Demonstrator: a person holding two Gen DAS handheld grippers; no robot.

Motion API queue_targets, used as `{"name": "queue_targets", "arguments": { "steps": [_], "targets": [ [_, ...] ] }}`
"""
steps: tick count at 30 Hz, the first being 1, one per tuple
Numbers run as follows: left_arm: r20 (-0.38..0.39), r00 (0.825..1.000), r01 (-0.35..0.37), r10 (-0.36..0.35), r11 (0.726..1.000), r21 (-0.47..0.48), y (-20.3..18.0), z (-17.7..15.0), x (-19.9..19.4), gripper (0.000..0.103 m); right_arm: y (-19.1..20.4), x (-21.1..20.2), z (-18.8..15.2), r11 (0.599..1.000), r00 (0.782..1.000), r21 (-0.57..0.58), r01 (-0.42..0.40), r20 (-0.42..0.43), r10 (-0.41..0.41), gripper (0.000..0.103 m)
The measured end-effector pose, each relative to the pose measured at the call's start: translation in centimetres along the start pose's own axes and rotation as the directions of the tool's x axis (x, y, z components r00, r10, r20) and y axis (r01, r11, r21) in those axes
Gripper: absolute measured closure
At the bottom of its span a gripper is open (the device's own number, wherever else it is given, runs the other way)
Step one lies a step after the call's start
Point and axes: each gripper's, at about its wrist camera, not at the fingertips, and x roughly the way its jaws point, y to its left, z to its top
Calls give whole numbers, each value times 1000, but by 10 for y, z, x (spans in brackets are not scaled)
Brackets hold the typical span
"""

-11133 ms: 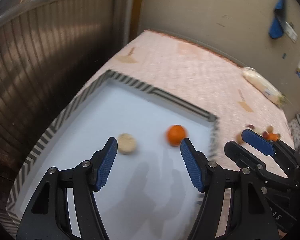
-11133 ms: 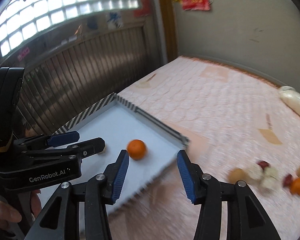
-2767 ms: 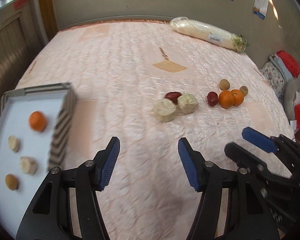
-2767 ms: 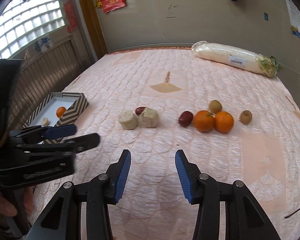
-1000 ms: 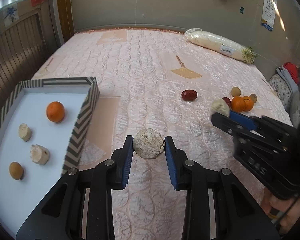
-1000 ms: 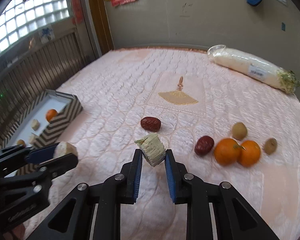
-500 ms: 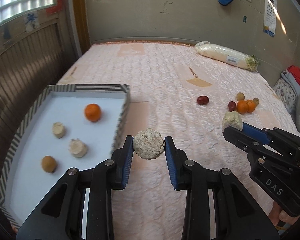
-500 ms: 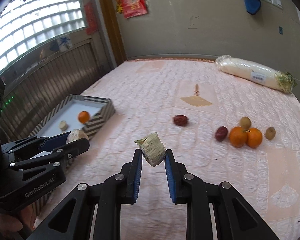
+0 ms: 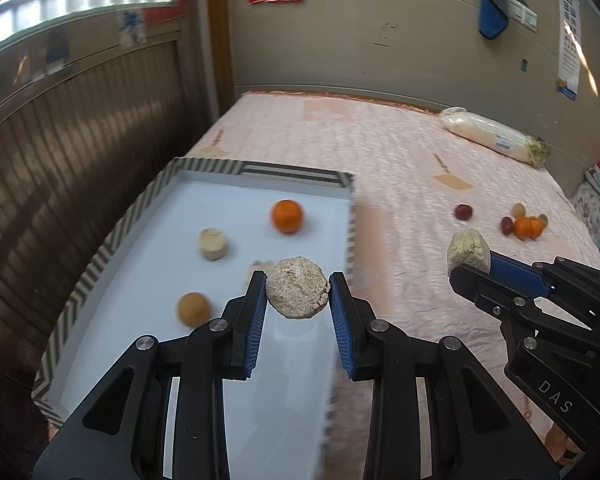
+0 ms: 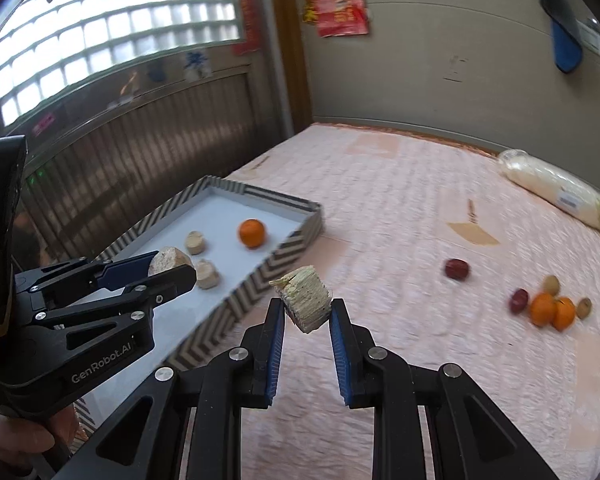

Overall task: Organize fruits
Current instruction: 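Carry both held pastries toward the striped tray, then open the left tool over the tray while the right tool releases the square pastry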

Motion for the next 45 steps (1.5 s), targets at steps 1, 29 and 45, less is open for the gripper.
{"name": "queue_targets", "arguments": {
  "steps": [1, 29, 45],
  "targets": [
    [1, 1000, -7, 7, 1000, -4, 4, -1, -1, 72, 6, 3, 1, 1000, 1000, -10, -6, -4, 6, 81],
    [-59, 996, -76, 71, 992, -100, 79, -34, 6, 72, 99, 53, 10, 977, 990, -187, -106, -111, 86, 81],
    [-125, 989, -100, 82, 984, -145, 93, -41, 22, 72, 120, 90, 1, 960, 975, -250, -124, -208, 71, 81]
  ]
}}
